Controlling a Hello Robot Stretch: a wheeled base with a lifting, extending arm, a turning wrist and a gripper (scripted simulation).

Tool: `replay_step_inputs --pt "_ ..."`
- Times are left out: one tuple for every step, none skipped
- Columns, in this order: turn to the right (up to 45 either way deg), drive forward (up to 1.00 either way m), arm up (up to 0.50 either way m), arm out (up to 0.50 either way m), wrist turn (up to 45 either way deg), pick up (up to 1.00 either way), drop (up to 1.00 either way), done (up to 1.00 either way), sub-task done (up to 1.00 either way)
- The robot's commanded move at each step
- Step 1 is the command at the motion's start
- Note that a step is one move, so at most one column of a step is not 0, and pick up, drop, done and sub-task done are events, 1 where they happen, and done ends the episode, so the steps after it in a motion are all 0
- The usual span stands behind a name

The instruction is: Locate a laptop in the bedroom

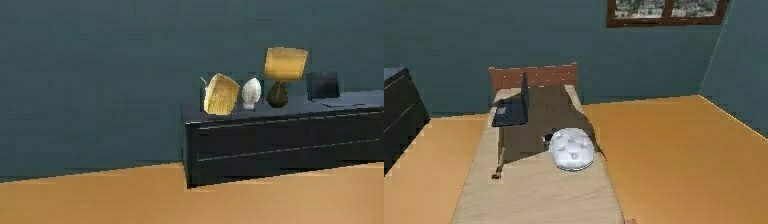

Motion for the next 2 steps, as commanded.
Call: replay_step_inputs --pt "0.0 0.75 0.00 0.00 0.0 0.00 0.00 0.00 0.00" --pt "45.0 0.00 0.00 0.00 0.0 0.00 0.00 0.00 0.00"
